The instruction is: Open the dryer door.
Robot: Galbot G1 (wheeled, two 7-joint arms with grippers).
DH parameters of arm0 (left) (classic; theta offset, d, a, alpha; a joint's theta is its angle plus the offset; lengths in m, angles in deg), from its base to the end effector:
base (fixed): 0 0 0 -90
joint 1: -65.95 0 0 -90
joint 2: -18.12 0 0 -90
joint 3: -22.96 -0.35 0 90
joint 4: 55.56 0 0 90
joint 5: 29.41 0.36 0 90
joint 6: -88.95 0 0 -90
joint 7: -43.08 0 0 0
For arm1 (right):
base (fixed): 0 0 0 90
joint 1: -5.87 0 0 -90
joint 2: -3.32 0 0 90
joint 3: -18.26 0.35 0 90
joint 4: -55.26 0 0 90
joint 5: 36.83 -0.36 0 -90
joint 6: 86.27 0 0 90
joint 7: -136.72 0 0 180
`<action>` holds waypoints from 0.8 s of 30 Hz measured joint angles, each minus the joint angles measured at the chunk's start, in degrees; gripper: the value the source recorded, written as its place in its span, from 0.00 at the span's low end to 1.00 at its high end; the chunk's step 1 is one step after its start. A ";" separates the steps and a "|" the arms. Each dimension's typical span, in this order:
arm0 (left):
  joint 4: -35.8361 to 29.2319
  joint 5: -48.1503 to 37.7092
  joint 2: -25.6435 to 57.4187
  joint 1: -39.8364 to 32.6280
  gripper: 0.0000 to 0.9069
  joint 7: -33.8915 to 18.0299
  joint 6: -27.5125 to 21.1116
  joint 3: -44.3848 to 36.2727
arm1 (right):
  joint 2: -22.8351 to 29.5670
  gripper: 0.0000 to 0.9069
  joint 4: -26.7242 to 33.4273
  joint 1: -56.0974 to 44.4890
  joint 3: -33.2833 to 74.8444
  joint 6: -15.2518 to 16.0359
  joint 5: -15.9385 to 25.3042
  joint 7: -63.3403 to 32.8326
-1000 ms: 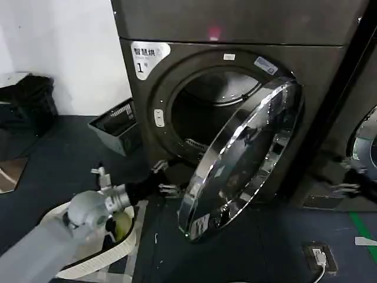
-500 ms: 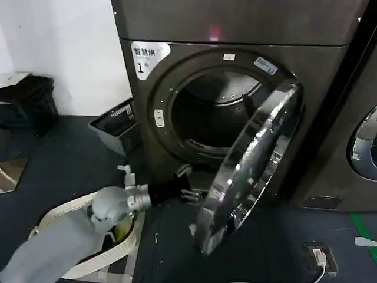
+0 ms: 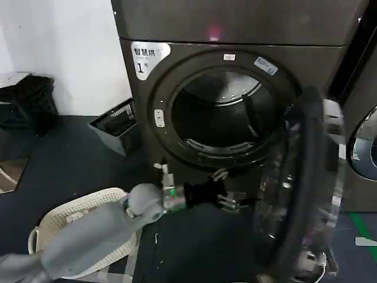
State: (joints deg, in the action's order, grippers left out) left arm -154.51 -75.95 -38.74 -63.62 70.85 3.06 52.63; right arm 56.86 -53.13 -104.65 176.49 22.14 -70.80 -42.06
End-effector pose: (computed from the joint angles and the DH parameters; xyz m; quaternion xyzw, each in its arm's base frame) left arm 0.4001 -0.0980 -0.2078 0.6506 0.7565 0.0136 0.0656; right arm 0.1181 -0.3957 -0.0459 0.3643 0.9149 -0.1157 0.1301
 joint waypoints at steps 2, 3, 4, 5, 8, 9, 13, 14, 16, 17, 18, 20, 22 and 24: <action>0.92 0.32 -1.56 -0.78 1.00 -0.53 0.07 -0.76 | -0.05 1.00 0.36 -0.79 1.61 0.62 0.06 -1.26; 1.24 0.32 -2.35 -1.14 1.00 -0.63 0.08 -1.14 | -0.14 1.00 0.46 -1.27 2.44 1.23 0.12 -1.47; 1.53 0.34 -2.91 -1.48 1.00 -0.62 0.10 -1.51 | -0.16 1.00 0.57 -1.75 3.28 1.79 0.20 -1.54; 2.01 0.35 -3.43 -1.85 1.00 -0.71 0.09 -1.97 | -0.16 1.00 0.69 -2.35 4.16 2.27 0.27 -1.42; 3.11 0.77 -5.04 -2.74 1.00 -1.02 0.39 -3.12 | -0.14 1.00 1.11 -3.78 6.66 2.20 0.39 -1.81; 3.43 0.97 -5.55 -2.80 1.00 -1.19 0.46 -3.27 | -0.10 1.00 1.36 -4.12 7.44 2.20 0.50 -2.19; 4.97 1.15 -7.60 -3.46 1.00 -2.06 0.44 -4.22 | 0.04 1.00 1.85 -5.31 10.09 2.10 0.55 -3.29; 5.40 1.41 -8.10 -3.72 1.00 -2.05 0.43 -4.57 | 0.09 1.00 2.12 -5.32 10.60 1.45 0.55 -3.42; 6.25 1.57 -9.00 -4.04 1.00 -2.04 0.34 -4.82 | 0.14 1.00 2.64 -5.36 11.65 0.92 0.55 -4.37; 6.81 1.70 -9.55 -4.32 1.00 -2.12 0.34 -4.88 | 0.15 1.00 2.70 -5.42 12.01 0.88 0.55 -4.57; 7.36 1.78 -10.15 -4.54 1.00 -2.47 0.32 -5.02 | 0.18 1.00 2.70 -5.51 12.35 0.82 0.56 -4.74; 8.33 2.29 -11.33 -5.00 1.00 -2.80 0.30 -5.33 | 0.23 1.00 2.64 -5.72 13.10 0.80 0.66 -5.20; 9.21 2.53 -12.47 -5.34 1.00 -3.13 0.30 -5.38 | 0.23 1.00 2.65 -5.96 13.61 0.78 0.93 -5.36; 10.10 3.70 -13.61 -5.63 1.00 -3.53 -0.01 -5.37 | 0.40 1.00 2.70 -5.97 13.67 0.23 0.95 -5.52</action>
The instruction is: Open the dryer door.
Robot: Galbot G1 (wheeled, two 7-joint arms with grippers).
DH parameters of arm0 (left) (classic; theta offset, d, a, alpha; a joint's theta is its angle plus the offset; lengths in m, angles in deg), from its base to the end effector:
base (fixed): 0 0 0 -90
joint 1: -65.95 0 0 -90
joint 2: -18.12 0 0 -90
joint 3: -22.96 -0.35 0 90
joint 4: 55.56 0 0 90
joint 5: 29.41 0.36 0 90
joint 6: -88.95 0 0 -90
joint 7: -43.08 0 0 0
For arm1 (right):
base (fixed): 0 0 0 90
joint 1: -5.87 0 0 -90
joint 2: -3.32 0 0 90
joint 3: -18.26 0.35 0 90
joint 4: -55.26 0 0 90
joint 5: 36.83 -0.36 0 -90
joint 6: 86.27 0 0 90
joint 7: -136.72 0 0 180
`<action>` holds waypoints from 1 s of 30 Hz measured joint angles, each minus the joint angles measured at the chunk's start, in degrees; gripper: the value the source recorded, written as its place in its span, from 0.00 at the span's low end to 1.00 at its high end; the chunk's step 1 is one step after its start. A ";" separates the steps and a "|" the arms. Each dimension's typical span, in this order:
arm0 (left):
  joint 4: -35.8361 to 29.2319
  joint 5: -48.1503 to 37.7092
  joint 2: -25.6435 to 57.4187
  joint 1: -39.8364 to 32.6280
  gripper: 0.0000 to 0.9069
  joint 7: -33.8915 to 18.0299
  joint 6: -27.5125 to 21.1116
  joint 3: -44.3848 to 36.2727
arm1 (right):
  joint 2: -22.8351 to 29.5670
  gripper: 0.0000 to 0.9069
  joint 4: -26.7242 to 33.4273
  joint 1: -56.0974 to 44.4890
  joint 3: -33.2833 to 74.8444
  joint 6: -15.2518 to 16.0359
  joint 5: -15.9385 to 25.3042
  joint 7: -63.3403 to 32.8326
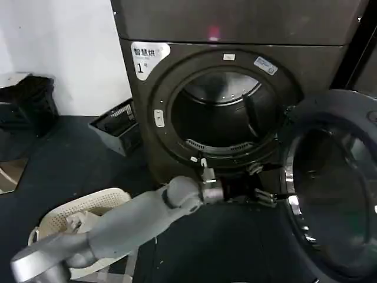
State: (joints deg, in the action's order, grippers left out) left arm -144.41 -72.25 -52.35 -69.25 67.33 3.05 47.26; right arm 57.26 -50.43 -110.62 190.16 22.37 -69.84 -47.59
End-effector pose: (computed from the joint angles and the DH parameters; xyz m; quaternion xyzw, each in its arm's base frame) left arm 0.4211 -0.1897 -0.2094 0.6597 0.7470 0.0245 0.0784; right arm 0.0427 -0.4261 -0.0238 0.4999 0.8441 -0.1366 0.1375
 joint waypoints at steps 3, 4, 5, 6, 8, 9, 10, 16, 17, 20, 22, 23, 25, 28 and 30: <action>1.49 1.44 -1.73 -0.28 1.00 -0.17 0.35 0.13 | 0.18 1.00 0.04 -0.07 0.27 -0.28 0.03 -0.31; 1.95 1.50 -2.23 -0.32 1.00 -0.22 0.36 0.15 | 0.14 1.00 0.13 -0.19 0.46 -0.39 0.04 -0.32; 2.33 1.58 -2.76 -0.38 1.00 -0.22 0.37 0.14 | 0.05 1.00 0.16 -0.32 0.73 -0.45 0.04 -0.34; 2.71 1.61 -3.26 -0.47 1.00 -0.26 0.37 0.06 | -0.07 1.00 0.16 -0.48 0.98 -0.56 0.04 -0.34; 3.12 1.42 -4.15 -0.52 1.00 -0.64 0.38 0.03 | -0.44 1.00 0.17 -0.78 1.49 -0.71 0.04 -0.34; 3.29 1.29 -4.60 -0.48 1.00 -0.86 0.39 0.04 | -0.57 1.00 0.17 -0.88 1.69 -0.71 0.03 -0.33; 3.43 1.32 -4.94 -0.49 1.00 -0.97 0.42 0.04 | -0.67 1.00 0.17 -0.93 1.86 -0.71 0.03 -0.33; 4.57 2.41 -5.83 -0.59 1.00 -2.39 0.91 -0.04 | -0.64 1.00 -0.15 -1.41 2.22 -0.74 0.02 -0.13; 4.92 2.87 -6.00 -0.44 1.00 -3.28 0.99 0.00 | -0.60 1.00 -0.18 -1.43 2.22 -0.76 0.02 -0.09; 5.20 3.44 -6.03 0.18 1.00 -4.97 2.72 0.42 | -0.66 1.00 -0.19 -1.53 2.22 -0.81 0.02 -0.07; 4.88 4.23 -5.71 0.51 1.00 -6.74 5.18 0.60 | -0.91 1.00 -0.16 -1.46 2.22 -0.82 -0.01 -0.07; 4.69 4.44 -5.49 0.61 1.00 -7.53 6.39 0.71 | -1.00 1.00 -0.16 -1.37 2.22 -0.82 -0.02 -0.09; 4.79 5.06 -4.69 0.67 1.00 -8.99 9.64 0.68 | -1.09 1.00 -0.19 -1.22 2.22 -0.82 -0.06 -0.09; 4.51 5.78 -3.12 1.34 1.00 -12.60 15.33 0.52 | -1.50 1.00 -0.11 -1.21 2.65 -0.84 -0.08 -0.08; 3.67 6.11 -1.73 1.91 1.00 -14.20 18.74 0.59 | -1.93 1.00 -0.21 -1.53 3.34 -0.81 -0.08 -0.19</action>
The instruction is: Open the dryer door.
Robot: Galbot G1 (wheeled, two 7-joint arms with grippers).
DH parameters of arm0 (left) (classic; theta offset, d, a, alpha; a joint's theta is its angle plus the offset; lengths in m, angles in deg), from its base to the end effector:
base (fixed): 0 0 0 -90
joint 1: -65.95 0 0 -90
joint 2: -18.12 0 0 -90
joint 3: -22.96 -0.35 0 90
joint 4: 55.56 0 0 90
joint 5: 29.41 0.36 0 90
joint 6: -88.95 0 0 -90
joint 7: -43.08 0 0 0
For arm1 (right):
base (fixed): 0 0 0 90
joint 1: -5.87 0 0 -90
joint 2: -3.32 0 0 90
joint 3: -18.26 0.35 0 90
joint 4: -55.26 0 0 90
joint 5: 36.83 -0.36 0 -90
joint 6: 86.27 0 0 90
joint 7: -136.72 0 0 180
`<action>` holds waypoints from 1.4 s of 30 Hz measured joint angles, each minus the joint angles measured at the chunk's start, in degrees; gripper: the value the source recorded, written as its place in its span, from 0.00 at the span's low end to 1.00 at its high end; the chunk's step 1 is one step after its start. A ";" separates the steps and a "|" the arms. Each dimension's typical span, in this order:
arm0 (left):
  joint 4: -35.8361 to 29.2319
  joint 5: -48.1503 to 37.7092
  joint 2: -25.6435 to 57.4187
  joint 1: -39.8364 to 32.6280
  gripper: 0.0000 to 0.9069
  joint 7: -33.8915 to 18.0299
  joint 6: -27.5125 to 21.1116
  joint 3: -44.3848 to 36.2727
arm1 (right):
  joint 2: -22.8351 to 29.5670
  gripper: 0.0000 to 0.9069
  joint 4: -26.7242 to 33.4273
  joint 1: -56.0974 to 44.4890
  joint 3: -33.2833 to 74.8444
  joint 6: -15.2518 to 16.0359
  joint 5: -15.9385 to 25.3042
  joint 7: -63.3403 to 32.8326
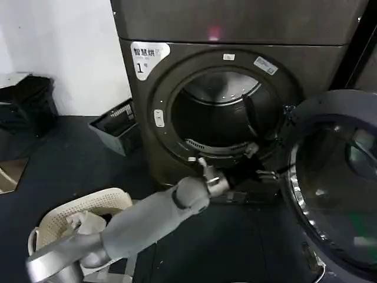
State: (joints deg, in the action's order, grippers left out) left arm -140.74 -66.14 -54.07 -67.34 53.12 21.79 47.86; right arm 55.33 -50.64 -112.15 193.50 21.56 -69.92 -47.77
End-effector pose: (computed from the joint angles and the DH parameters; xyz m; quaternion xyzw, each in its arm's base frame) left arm 0.4264 -0.1935 -0.2324 0.5475 0.8061 -0.0127 0.2244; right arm 0.0321 -0.4267 -0.0009 0.5065 0.8318 -0.1613 0.1597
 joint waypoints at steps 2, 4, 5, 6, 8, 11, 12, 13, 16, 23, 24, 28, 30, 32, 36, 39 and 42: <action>-1.48 -0.51 1.88 0.82 1.00 0.06 1.64 0.31 | -0.51 1.00 -0.03 -0.29 0.95 0.01 0.18 -0.13; -3.20 -2.88 4.19 1.47 1.00 1.65 4.01 0.30 | -1.00 1.00 0.14 -0.22 1.90 0.00 0.51 0.02; -4.20 -4.07 5.32 1.77 1.00 2.65 5.73 0.14 | -1.13 1.00 0.21 -0.04 2.30 0.02 0.87 0.03; -5.09 -5.04 6.55 2.17 1.00 3.03 6.51 0.11 | -1.18 1.00 0.25 0.13 2.77 -0.01 1.41 0.05; -7.07 -6.52 9.38 3.10 1.00 2.90 6.64 0.11 | -1.20 1.00 0.03 0.04 3.37 -0.10 1.90 0.38; -10.87 -7.07 14.28 5.06 1.00 2.17 6.01 0.93 | -1.51 1.00 -0.26 0.03 4.09 -0.11 2.07 0.41; -12.18 -7.46 16.05 5.78 1.00 1.70 5.33 1.38 | -1.65 1.00 -0.32 0.13 4.35 -0.01 2.32 0.41; -13.60 -7.96 18.27 6.59 1.00 1.38 4.65 1.92 | -1.80 1.00 -0.35 0.29 4.60 0.28 2.96 0.40; -17.99 -9.57 24.67 9.06 1.00 0.80 1.55 4.02 | -2.27 1.00 -0.78 0.28 5.36 1.32 4.71 0.47; -30.25 -11.67 40.39 16.08 1.00 0.05 -4.24 10.73 | -2.45 1.00 -1.59 1.48 7.27 2.71 8.85 2.69; -31.70 -11.89 42.85 17.17 1.00 0.06 -5.10 11.79 | -2.41 1.00 -1.56 1.71 7.49 2.57 9.24 2.85; -36.89 -11.66 52.82 23.86 1.00 -0.88 -10.64 18.42 | -2.95 1.00 -1.20 2.36 8.06 2.28 9.11 3.55; -38.74 -10.15 57.34 27.24 1.00 -3.46 -14.31 21.27 | -3.31 1.00 -1.27 2.92 8.20 2.24 9.10 3.86; -39.41 -8.91 60.89 29.03 1.00 -4.31 -17.50 22.99 | -3.46 1.00 -1.52 3.26 8.16 2.20 9.07 4.52; -38.56 -11.77 67.30 30.97 1.00 0.24 -26.28 26.19 | -3.90 1.00 -1.43 3.76 7.64 2.43 7.45 5.67; -37.55 -11.53 71.05 31.81 1.00 2.80 -31.41 26.76 | -4.45 1.00 -1.05 3.72 7.65 2.35 7.36 5.95; -36.50 -10.27 73.92 32.38 1.00 6.05 -34.67 26.86 | -4.93 1.00 -0.72 3.57 7.77 2.27 7.05 6.06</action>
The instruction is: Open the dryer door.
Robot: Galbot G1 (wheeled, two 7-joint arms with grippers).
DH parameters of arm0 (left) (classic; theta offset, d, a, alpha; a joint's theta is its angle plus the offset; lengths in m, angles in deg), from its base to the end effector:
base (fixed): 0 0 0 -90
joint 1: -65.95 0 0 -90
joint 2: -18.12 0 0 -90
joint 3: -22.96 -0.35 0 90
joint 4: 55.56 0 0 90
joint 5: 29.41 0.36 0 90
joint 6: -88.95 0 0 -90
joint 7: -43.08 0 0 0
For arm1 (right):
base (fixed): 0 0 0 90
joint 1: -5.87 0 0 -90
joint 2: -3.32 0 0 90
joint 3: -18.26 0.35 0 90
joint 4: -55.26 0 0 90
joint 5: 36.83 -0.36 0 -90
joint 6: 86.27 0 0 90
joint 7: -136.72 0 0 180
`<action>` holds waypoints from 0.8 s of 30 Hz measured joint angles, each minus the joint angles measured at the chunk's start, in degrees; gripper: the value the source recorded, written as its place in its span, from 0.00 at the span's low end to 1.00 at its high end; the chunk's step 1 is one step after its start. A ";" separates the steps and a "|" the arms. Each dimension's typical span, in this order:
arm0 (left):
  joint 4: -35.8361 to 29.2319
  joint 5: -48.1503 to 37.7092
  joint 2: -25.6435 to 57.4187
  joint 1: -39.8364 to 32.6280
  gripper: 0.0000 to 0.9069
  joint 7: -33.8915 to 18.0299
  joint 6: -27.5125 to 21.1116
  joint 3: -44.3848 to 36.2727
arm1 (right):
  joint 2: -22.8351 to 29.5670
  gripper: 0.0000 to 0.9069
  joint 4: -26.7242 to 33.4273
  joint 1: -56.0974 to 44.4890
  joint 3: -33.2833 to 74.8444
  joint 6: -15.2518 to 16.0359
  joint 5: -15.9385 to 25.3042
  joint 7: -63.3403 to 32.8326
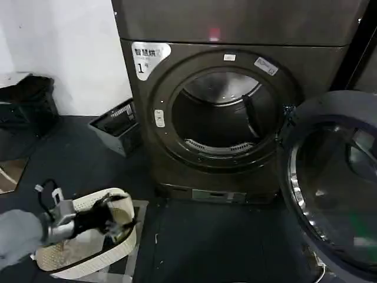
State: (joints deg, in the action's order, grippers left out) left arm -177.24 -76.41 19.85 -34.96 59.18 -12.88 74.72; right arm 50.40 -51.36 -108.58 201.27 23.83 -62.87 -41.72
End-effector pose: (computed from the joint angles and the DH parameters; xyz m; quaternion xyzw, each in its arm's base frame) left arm 0.2712 0.1666 -0.1358 -0.4129 -0.8232 -0.2947 0.2548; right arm 0.0057 -0.4205 0.0564 0.5164 0.8014 -0.2266 0.1993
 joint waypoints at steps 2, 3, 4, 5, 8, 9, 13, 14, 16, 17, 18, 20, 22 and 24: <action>0.92 1.32 0.99 -0.09 1.00 2.02 -2.72 0.32 | -0.02 1.00 -0.03 -0.09 -0.12 0.12 -1.25 0.04; 1.31 1.79 1.40 -0.16 1.00 3.02 -4.29 0.50 | -0.02 1.00 -0.04 -0.01 -0.21 0.06 -1.33 0.10; 1.78 2.63 1.79 -0.14 1.00 4.32 -5.95 0.58 | -0.05 1.00 -0.03 0.10 -0.27 0.02 -1.34 0.11; 2.23 3.73 2.13 -0.03 1.00 5.31 -7.37 0.58 | -0.13 1.00 -0.11 0.23 -0.34 0.00 -1.34 0.15; 3.87 7.42 2.61 0.15 1.00 5.98 -10.07 -0.08 | -0.15 1.00 -0.42 0.18 -0.38 -0.07 -1.34 0.22; 4.39 8.25 2.69 0.14 1.00 5.46 -11.37 -0.28 | -0.13 1.00 -0.45 0.11 -0.39 -0.09 -1.35 0.24; 6.46 11.64 2.76 0.16 1.00 7.01 -12.82 -0.60 | 0.23 1.00 -0.67 -0.11 -0.35 -0.23 -1.69 0.23; 7.07 12.72 2.59 0.05 1.00 7.92 -12.96 -0.42 | 0.36 1.00 -0.73 -0.14 -0.35 -0.34 -1.71 0.23; 8.19 14.22 2.32 0.00 1.00 9.43 -14.29 -0.11 | 0.78 1.00 -0.98 -0.39 -0.36 -0.63 -1.71 0.31; 8.72 15.31 2.10 0.01 1.00 10.07 -14.46 -0.08 | 0.97 1.00 -1.08 -0.51 -0.36 -0.76 -1.71 0.36; 9.13 15.84 1.95 0.02 1.00 10.23 -14.66 -0.08 | 1.09 1.00 -1.13 -0.68 -0.36 -1.00 -1.71 0.42; 10.05 18.33 1.64 0.02 1.00 10.80 -14.64 -0.07 | 1.07 1.00 -1.01 -0.95 -0.18 -1.15 -1.71 0.44; 10.27 19.51 1.49 0.02 1.00 11.47 -15.08 -0.07 | 0.81 1.00 -0.58 -0.97 -0.04 -1.31 -1.71 0.44; 10.80 20.97 1.35 -0.02 1.00 12.56 -15.09 -0.03 | 0.75 1.00 -0.37 -0.97 0.07 -1.32 -1.71 0.41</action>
State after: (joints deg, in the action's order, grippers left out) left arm -166.44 -55.43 21.20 -34.98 71.73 -27.97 74.69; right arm 51.15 -51.72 -109.55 201.35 22.51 -64.57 -41.30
